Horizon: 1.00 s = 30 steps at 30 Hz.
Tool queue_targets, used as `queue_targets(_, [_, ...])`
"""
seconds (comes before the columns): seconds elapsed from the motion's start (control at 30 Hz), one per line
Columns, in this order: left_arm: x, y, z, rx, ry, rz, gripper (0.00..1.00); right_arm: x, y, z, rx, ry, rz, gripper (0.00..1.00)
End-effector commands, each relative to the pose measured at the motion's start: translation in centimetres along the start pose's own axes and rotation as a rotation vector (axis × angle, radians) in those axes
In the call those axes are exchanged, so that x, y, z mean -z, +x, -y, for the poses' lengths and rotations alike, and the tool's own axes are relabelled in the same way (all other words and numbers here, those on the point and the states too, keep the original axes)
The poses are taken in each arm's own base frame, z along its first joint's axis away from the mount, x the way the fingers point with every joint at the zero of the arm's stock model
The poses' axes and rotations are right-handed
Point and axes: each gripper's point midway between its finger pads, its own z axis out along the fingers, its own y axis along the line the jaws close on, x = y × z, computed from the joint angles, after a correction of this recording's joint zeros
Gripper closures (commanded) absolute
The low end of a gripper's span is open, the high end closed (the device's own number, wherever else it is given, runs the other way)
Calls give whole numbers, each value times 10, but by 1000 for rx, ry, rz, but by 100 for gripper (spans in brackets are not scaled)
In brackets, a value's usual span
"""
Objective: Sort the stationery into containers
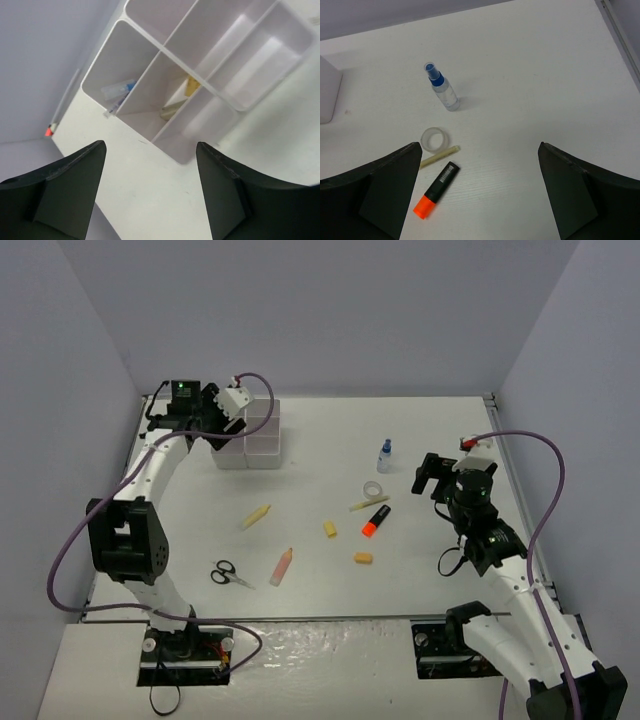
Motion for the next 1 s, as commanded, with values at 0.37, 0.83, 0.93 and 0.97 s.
queue_targets(0.37, [35, 53, 178, 123, 360, -287, 31, -36, 24, -76, -6, -190, -185, 15])
queue_targets(0.83, [-11, 68, 199, 141, 376, -336, 32, -41, 55, -107, 100, -217, -257, 14])
queue_targets(0.93, [-11, 69, 208, 117, 402, -348, 40, -40, 58, -113, 108, -240, -268, 14])
queue_targets(0.97, [-11, 70, 209, 110, 406, -352, 45, -39, 58, -114, 111, -244, -268, 14])
